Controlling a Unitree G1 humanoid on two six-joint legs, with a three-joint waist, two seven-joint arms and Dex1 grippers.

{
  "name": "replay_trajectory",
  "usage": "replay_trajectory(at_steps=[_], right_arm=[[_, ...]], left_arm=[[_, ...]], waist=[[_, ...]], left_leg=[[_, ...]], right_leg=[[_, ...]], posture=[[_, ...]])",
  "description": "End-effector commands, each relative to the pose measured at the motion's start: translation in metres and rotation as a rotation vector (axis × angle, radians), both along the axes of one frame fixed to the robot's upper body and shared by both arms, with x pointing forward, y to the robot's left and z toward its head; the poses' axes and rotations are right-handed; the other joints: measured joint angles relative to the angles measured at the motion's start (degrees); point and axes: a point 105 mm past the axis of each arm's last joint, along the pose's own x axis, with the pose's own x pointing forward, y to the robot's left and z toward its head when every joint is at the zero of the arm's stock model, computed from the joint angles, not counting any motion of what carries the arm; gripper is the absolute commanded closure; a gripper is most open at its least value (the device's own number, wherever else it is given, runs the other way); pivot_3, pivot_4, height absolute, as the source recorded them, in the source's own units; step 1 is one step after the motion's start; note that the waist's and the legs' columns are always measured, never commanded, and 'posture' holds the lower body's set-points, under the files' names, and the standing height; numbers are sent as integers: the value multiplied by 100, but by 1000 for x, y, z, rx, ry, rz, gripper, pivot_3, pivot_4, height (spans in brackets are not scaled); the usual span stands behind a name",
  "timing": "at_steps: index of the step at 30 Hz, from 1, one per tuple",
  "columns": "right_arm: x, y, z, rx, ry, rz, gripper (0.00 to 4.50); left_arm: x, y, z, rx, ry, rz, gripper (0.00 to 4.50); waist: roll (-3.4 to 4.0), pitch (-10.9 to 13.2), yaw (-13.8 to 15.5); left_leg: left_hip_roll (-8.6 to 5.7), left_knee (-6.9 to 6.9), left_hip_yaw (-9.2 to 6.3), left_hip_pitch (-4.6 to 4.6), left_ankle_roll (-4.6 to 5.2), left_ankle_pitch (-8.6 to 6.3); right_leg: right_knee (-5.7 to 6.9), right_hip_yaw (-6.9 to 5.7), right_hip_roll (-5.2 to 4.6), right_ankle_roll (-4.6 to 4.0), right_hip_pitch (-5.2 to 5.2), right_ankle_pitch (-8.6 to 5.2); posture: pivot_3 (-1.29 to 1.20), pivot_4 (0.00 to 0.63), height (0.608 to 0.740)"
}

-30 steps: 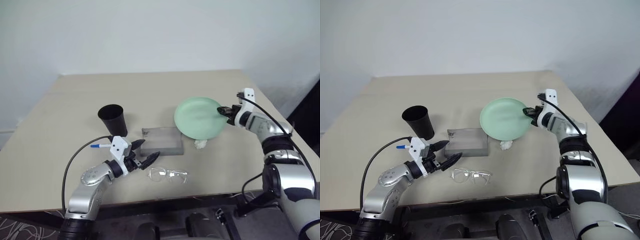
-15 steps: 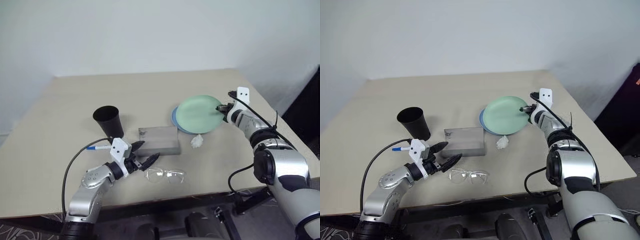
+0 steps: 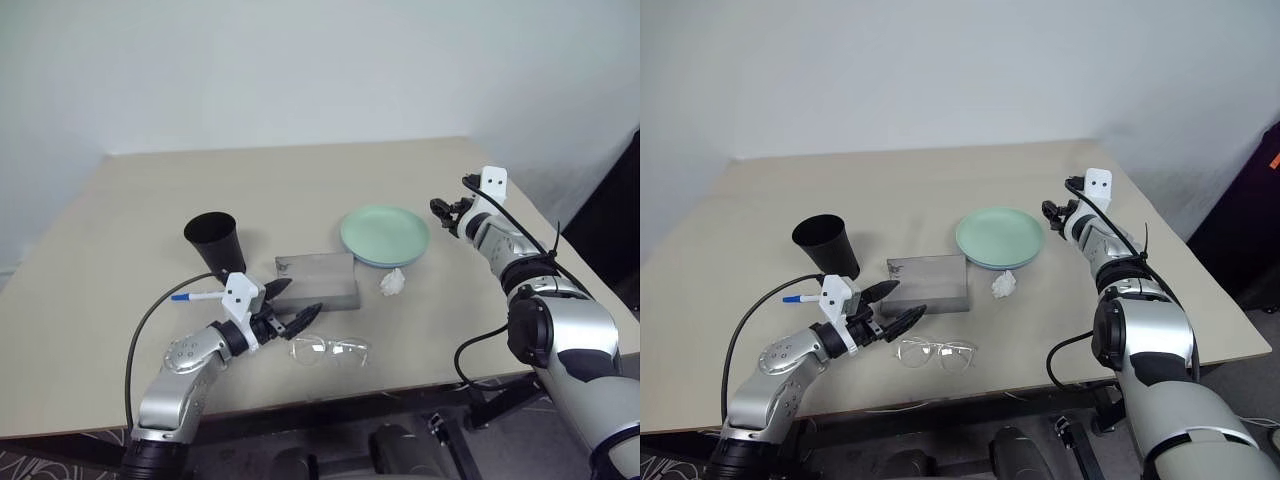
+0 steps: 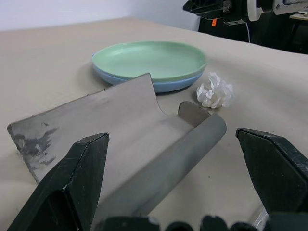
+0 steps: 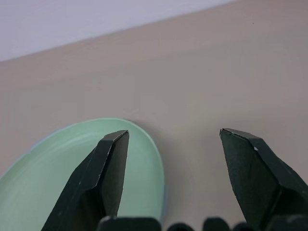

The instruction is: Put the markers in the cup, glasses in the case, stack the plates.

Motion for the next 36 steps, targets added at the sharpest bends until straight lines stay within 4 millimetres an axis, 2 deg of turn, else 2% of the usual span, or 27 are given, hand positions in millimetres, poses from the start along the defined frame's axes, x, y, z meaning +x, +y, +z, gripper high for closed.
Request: replay_trajectory(at_steps=[1, 3, 7, 14, 18, 21, 28, 36], right_arm=[[0, 7, 33, -81, -142, 165, 1177], [-9, 11, 31, -136, -169, 283, 1177], [-39, 19, 25, -185, -210, 556, 1177], [-72, 25, 24, -144, -229, 685, 1177], [-94, 29, 19, -118, -216, 732, 1177], [-103, 30, 10, -137, -183, 721, 1177], [-117, 47, -14, -173, -121, 709, 1177], [-118, 60, -40, -289, -95, 715, 1177]], left_arm=[[-1, -5, 18, 48, -70, -87, 0], [-3, -2, 18, 87, -64, -137, 0], [-16, 5, 17, 219, -18, -363, 0], [-10, 5, 21, 379, -7, -608, 0], [-1, -7, 21, 449, -26, -740, 0], [0, -12, 19, 482, -31, -807, 0], [2, -25, 21, 439, -54, -842, 0], [9, -37, 32, 265, -81, -703, 0]], waist=[[1, 0, -2], [2, 0, 0], [4, 1, 18], [17, 3, 17], [15, 1, 43], [15, 1, 51], [13, 1, 54], [10, 1, 55]], left_leg=[[0, 0, 1, 1, 0, 0], [0, -1, -2, 0, 0, 0], [0, 0, -20, -1, 0, 0], [-5, 12, -22, -1, 0, 1], [-3, 12, -26, 2, 0, 1], [-3, 12, -22, 0, 0, 0], [-3, 15, -20, -3, 0, 1], [-4, 23, -22, -5, 0, 0]], right_leg=[[0, 0, 1, 0, -1, 0], [0, -2, 1, 0, 0, 0], [-1, -20, 1, 1, 4, -1], [9, -20, -2, 2, 8, -3], [8, -23, 1, 2, 11, -3], [7, -21, 0, 2, 8, -4], [11, -18, -1, 3, 5, -3], [10, -19, -4, 4, 8, -3]], posture=[[0, 0, 740], [0, 0, 740], [0, 0, 740], [0, 0, 740], [0, 0, 740], [0, 0, 740], [0, 0, 740], [0, 0, 740]])
